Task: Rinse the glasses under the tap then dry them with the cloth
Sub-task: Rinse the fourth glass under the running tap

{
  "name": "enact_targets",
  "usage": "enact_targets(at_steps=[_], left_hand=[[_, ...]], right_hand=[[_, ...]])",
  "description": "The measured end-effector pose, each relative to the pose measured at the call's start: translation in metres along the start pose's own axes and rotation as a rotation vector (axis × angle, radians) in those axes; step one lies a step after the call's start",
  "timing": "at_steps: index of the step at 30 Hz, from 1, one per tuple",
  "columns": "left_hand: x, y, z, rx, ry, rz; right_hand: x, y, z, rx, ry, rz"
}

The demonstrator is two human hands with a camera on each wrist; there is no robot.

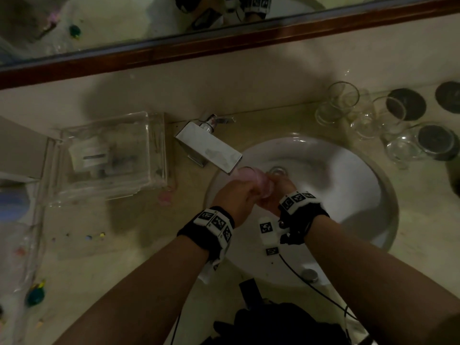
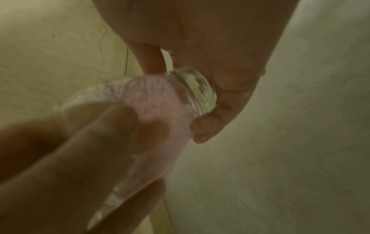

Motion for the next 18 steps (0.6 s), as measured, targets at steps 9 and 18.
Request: enact_targets(at_steps=[9,18], left_hand=[[0.001,-0.002,0.000,-0.001,0.035,0.027],[0.002,-0.002,-0.006,0.070,0.030,0.049]], right_hand=[[0.007,-0.002,0.002,-0.020,-0.109,0.042],[0.012,-0.007,0.008,0.051,-0.057,0.083]])
Point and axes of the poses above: each hand's wrist, its own x-axis away from the middle knuckle, its own z-axis out of the back of the hand, y = z × x, the point moved 6 cm from there along -x, towards the middle knuckle, and after that the axes turned 6 degrees about y, right-handed, at the moved point
